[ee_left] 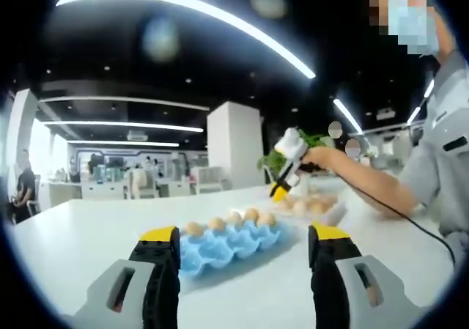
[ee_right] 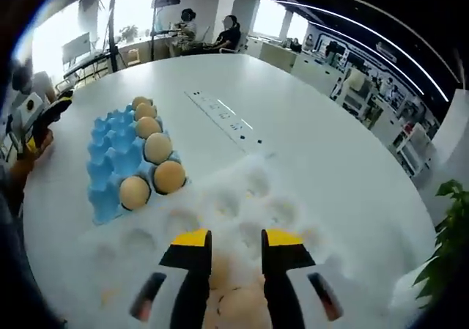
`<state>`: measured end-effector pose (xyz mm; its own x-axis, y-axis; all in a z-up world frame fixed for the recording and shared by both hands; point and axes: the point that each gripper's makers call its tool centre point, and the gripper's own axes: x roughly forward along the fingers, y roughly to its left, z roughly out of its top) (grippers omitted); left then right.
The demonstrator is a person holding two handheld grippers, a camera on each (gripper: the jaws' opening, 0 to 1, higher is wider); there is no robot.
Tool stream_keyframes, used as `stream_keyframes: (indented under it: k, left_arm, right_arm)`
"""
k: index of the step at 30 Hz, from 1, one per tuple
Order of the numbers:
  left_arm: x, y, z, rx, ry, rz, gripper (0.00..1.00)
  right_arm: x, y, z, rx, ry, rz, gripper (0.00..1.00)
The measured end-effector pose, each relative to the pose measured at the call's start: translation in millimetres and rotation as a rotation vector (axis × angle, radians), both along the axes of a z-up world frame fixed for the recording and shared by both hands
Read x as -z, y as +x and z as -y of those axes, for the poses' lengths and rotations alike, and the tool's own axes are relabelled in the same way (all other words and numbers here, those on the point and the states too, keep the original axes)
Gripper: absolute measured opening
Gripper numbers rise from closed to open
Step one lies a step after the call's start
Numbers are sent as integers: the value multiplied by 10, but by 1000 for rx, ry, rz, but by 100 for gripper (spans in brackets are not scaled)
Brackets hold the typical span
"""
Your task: Pick up the eggs on the table and place them into the egg tray on the table
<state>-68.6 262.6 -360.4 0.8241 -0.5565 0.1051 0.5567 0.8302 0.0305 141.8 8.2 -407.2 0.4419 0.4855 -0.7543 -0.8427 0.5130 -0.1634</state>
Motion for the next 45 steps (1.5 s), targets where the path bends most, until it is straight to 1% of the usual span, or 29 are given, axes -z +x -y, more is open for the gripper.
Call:
stream_keyframes:
  k: [2,3,7,11,14,15,18,24,31,34,37,40,42,44,45]
  left_arm:
    - [-2,0,-3,-1,-1,0,72]
    - [0,1,-5,-1,-1,0,72]
    - [1,-3,1,-2,2,0,71]
    - [-5,-8,4,1,0,2,71]
    - [-28,-24,23,12,-6,12,72]
    - [-32,-27,27,14,-7,14,72]
    - [-35,-29,25,14,-7,15,71]
    - [-26,-25,22,15,-6,12,71]
    - [-11,-22,31,16,2,8,71]
    - [-14,-21,23,14,1,7,71]
    - [-12,-20,26,15,2,6,71]
    - [-12,-19,26,16,2,6,71]
    - [-12,-19,25,15,3,6,71]
    - [-11,-19,22,14,3,5,71]
    - [-11,-18,22,14,3,5,71]
  right_arm:
    - [69,-135,1,-17,-17,-58,28]
    - [99,-158,11,-22,-33,-68,28]
    - [135,-232,26,-3,-37,-109,28]
    - [150,-237,42,5,-41,-125,28]
    - [267,-316,73,-12,-84,-170,28]
    - [267,-329,52,-5,-64,-175,27]
    - [266,-333,75,10,-61,-182,28]
    - [283,-271,100,48,-10,-237,27]
    - [273,-283,75,48,-34,-239,26]
    - [257,-271,83,54,-29,-240,25]
    - [209,-294,73,65,-7,-240,25]
    - [112,-296,32,65,20,-212,25]
    - [60,-281,4,58,36,-206,25]
    - [40,-317,-25,48,44,-199,25]
    - [5,-285,-43,46,56,-192,25]
